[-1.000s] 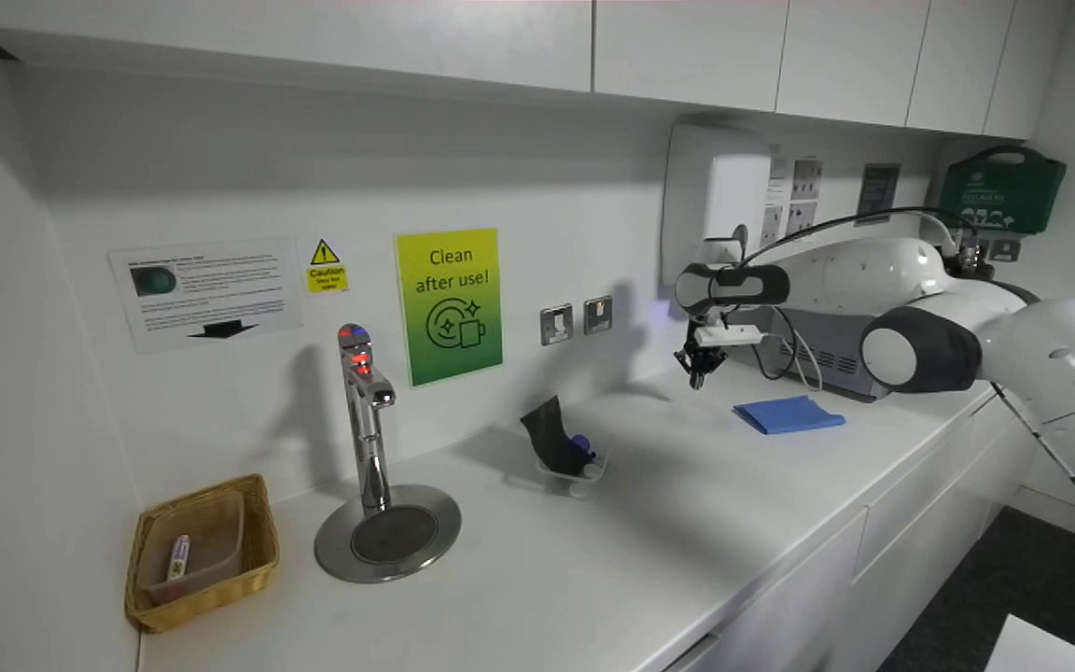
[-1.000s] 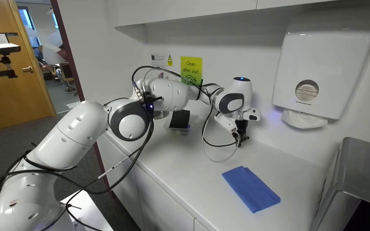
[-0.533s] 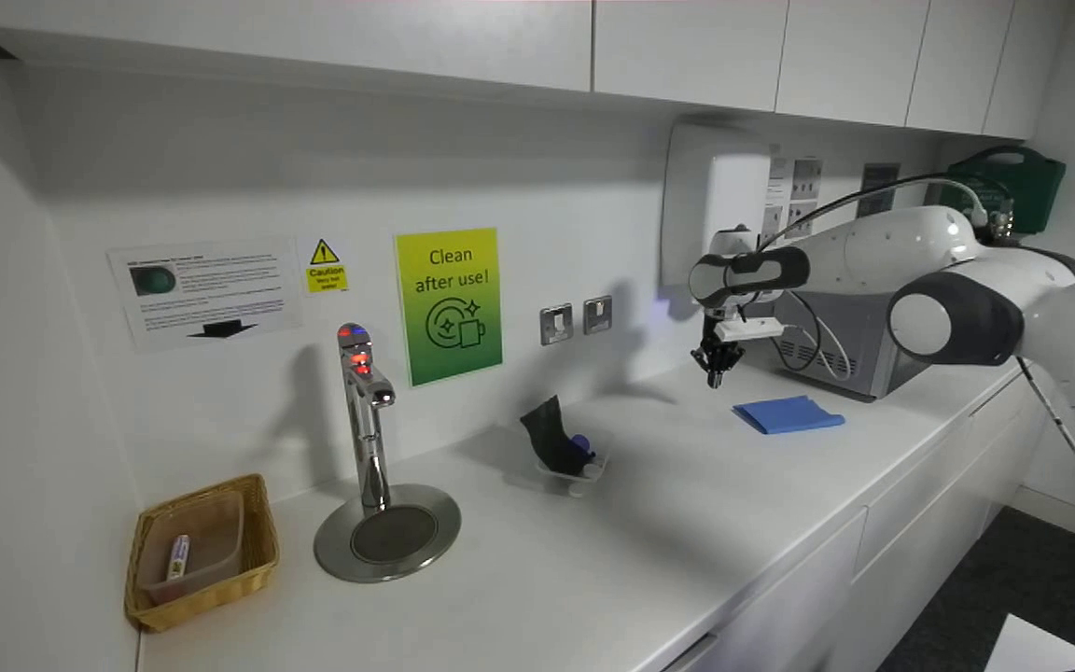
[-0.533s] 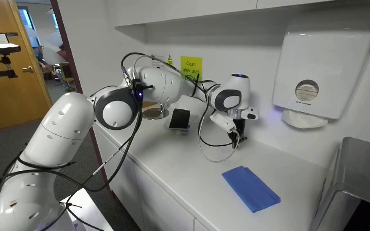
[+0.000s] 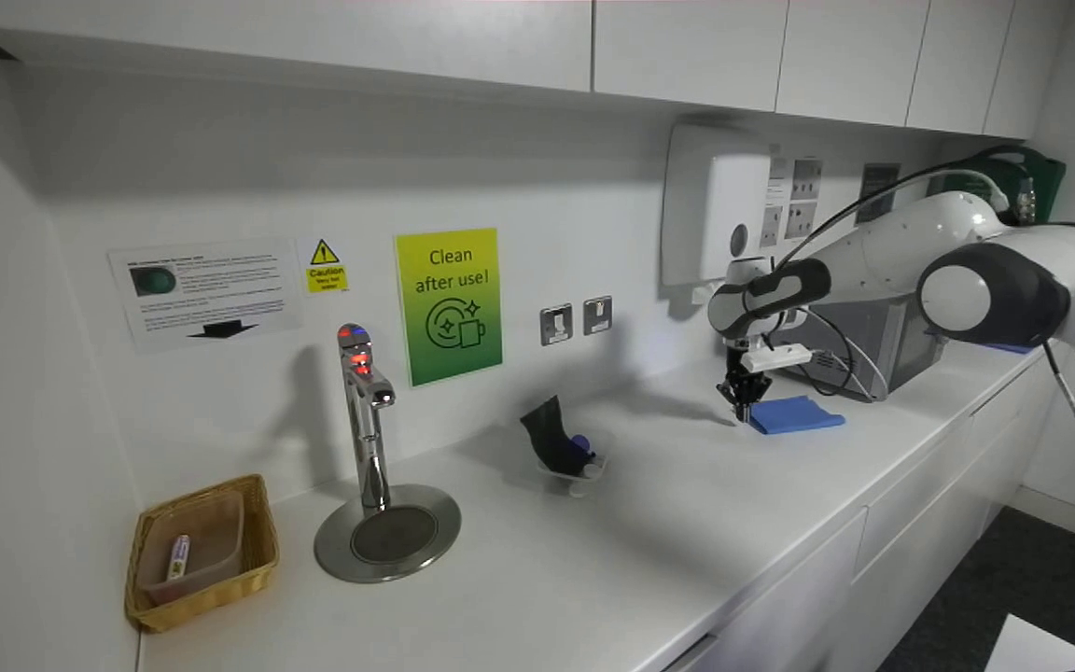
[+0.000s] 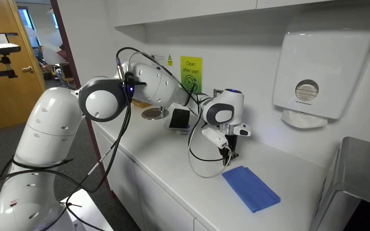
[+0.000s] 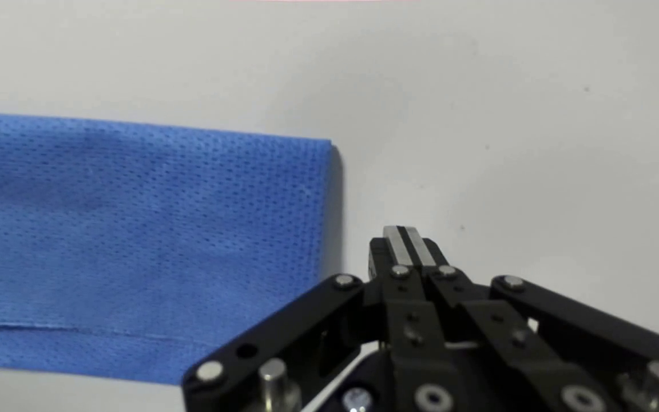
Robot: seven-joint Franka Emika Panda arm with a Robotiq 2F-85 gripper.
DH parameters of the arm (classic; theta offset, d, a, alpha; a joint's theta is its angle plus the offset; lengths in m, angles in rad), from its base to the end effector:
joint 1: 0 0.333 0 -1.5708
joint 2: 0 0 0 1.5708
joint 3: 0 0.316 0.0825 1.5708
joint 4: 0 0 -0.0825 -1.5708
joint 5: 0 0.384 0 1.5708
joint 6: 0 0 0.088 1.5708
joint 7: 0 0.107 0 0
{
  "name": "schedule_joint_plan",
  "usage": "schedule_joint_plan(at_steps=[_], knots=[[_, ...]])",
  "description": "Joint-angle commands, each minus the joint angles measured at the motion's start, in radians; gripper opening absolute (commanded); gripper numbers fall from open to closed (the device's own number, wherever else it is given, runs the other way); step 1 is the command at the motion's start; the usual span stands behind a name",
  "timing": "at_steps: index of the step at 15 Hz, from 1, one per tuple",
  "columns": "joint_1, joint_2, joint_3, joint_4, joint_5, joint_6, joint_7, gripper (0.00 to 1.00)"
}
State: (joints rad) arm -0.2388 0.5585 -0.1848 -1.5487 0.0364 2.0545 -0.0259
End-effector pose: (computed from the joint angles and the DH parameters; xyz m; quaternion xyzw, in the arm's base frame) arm 0.6389 -0.2658 0.3256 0.9803 -0.1936 -0.0284 0.0275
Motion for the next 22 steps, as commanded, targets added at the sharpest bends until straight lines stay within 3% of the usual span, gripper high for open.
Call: schedule_joint_plan(at_steps=[1, 6, 9, 14, 22], knots=[[-0.003, -0.186, -0.021, -0.236, -0.053, 0.107, -0.014, 0.00], [-0.010, -0.350, -0.063, -0.445, -0.099, 0.209, 0.000, 0.00], [-0.036, -0.366, -0.075, -0.492, -0.057, 0.232, -0.009, 0.00], [-0.064, -0.312, -0.122, -0.497, -0.073, 0.361, 0.093, 0.00], [-0.072, -0.278, -0.158, -0.444, -0.075, 0.413, 0.189, 0.00]])
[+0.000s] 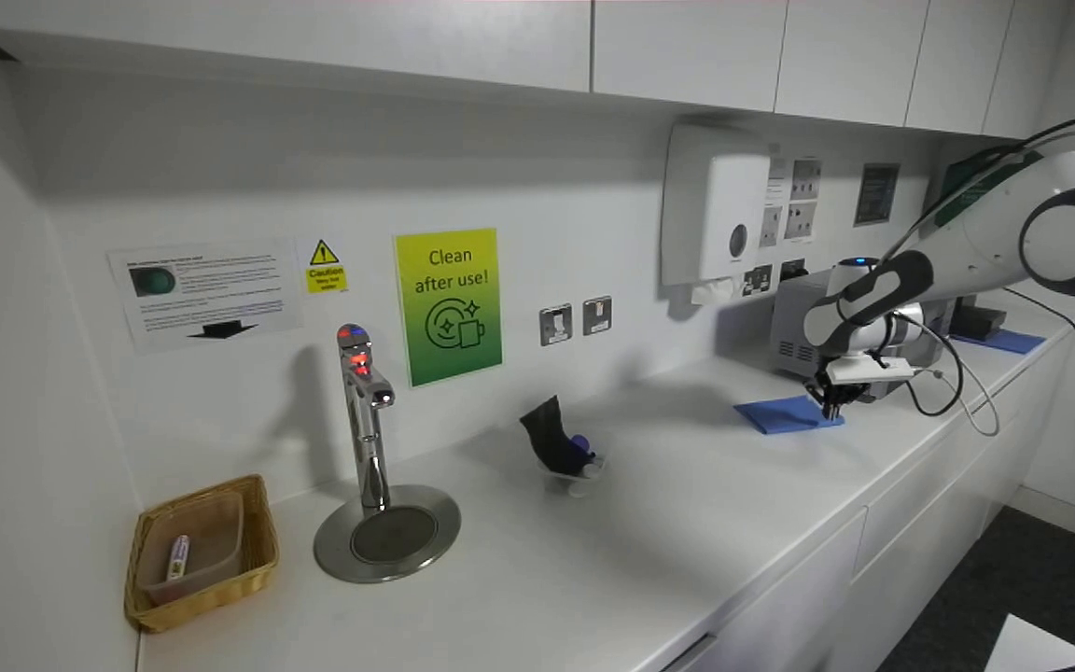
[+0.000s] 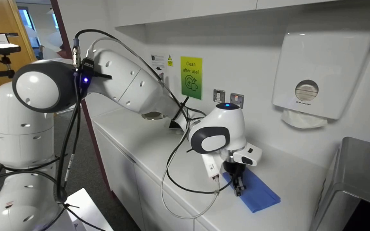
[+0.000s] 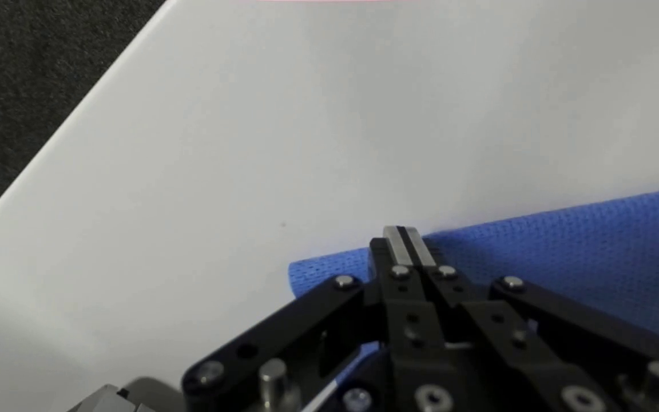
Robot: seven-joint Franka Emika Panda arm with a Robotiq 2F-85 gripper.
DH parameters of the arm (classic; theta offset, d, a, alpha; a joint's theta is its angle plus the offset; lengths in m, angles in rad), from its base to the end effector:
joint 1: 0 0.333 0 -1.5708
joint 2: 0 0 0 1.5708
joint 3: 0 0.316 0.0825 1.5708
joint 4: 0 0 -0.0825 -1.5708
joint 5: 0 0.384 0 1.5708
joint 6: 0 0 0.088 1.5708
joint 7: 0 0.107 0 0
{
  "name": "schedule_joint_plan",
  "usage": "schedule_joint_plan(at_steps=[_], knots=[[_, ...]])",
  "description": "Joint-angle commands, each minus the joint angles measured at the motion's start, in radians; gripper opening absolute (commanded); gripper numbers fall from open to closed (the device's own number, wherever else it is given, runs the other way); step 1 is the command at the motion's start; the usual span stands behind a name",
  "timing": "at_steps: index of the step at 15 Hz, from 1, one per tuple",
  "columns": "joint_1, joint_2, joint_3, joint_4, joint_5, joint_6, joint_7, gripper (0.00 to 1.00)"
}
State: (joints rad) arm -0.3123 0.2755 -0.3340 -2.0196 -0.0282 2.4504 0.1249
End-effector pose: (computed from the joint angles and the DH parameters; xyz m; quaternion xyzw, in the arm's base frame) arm 0.4924 -0.3619 0.3387 0.9291 -0.3559 0.0679 0.0738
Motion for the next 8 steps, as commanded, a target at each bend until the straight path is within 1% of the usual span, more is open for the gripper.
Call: schedule_joint_plan(at_steps=[1, 5, 8], knots=[[0.000, 0.011, -0.008, 0.041, -0.005, 0.010, 0.042, 0.00], [-0.004, 0.041, -0.002, 0.094, 0.009, -0.004, 0.055, 0.00], [-0.010, 0.098, 0.005, 0.151, 0.025, -0.014, 0.055, 0.00]])
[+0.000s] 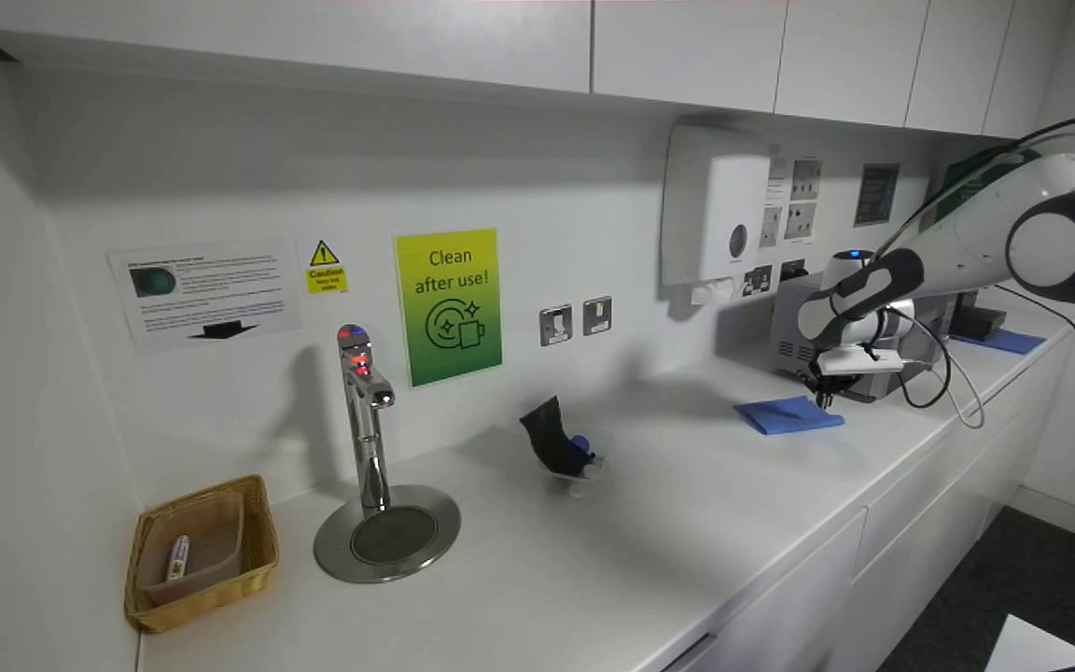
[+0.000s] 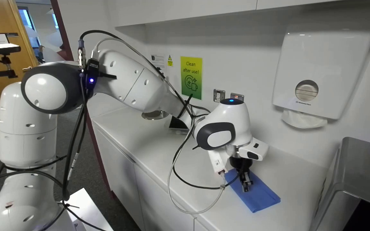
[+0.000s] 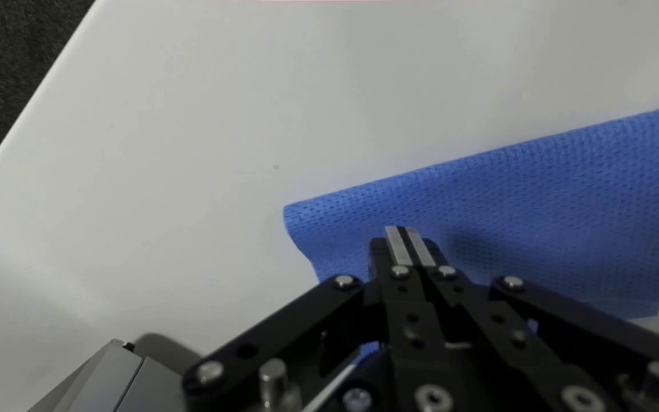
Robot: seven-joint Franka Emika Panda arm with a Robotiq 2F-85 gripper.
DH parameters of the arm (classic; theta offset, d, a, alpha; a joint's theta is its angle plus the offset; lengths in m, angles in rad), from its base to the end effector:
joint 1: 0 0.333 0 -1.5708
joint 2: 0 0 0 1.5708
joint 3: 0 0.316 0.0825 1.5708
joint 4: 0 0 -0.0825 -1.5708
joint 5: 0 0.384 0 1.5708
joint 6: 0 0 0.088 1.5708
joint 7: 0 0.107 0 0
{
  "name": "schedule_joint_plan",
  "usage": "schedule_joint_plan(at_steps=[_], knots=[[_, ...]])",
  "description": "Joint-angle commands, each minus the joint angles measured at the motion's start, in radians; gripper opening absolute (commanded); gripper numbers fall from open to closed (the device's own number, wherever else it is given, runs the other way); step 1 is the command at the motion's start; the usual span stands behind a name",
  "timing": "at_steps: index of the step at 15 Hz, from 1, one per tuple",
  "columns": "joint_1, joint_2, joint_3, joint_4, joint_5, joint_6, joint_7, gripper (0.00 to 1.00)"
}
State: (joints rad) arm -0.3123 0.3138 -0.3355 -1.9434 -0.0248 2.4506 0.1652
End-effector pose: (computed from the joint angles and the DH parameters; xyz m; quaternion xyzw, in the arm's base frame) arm 0.5108 -0.3722 0.3508 0.9202 -0.3726 0.0876 0.0819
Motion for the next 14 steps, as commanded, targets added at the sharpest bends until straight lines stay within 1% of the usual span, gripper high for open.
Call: schedule_joint_plan(at_steps=[1, 8, 14], knots=[[-0.011, 0.075, 0.009, 0.091, 0.027, -0.018, 0.014, 0.00], [-0.021, 0.192, 0.035, 0.205, 0.075, -0.030, 0.002, 0.00], [-0.050, 0.254, 0.104, 0.303, 0.180, -0.045, -0.032, 0.00]])
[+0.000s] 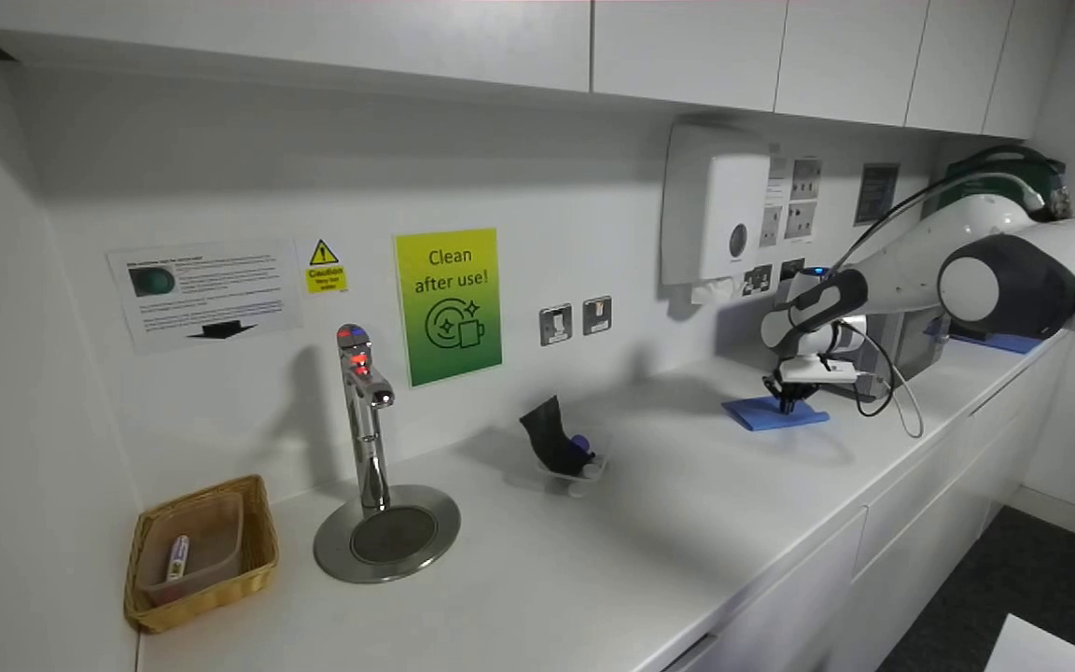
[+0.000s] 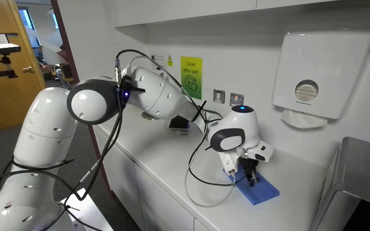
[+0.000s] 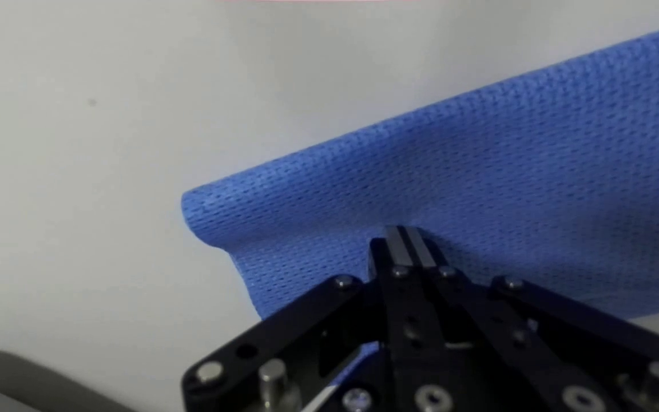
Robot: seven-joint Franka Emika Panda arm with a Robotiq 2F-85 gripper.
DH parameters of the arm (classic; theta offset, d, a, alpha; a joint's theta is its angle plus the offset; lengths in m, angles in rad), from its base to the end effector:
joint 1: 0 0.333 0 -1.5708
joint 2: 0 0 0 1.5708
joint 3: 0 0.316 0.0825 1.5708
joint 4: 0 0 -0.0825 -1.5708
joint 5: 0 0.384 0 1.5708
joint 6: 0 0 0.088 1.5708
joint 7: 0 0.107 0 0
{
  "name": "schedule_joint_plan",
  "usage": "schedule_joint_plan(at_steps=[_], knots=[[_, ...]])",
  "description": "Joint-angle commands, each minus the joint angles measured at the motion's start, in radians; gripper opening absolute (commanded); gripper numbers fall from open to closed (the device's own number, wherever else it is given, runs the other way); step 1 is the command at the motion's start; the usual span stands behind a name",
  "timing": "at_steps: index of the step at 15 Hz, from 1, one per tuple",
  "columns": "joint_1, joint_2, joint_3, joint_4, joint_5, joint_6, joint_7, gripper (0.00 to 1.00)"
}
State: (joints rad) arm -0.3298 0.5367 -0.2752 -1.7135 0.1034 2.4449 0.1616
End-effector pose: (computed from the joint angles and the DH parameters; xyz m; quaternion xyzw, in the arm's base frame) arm 0.5805 -0.3741 0.3091 0.9178 -0.3809 0.0989 0.0531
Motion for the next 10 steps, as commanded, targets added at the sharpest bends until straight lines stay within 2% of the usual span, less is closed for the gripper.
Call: schedule_joint_plan(at_steps=[1, 6, 10], knots=[[-0.037, 0.042, 0.057, 0.090, 0.066, -0.042, -0.034, 0.00], [-0.048, 0.068, 0.126, 0.157, 0.153, -0.063, -0.065, 0.00], [-0.029, 0.086, 0.161, 0.216, 0.161, -0.087, -0.074, 0.00]])
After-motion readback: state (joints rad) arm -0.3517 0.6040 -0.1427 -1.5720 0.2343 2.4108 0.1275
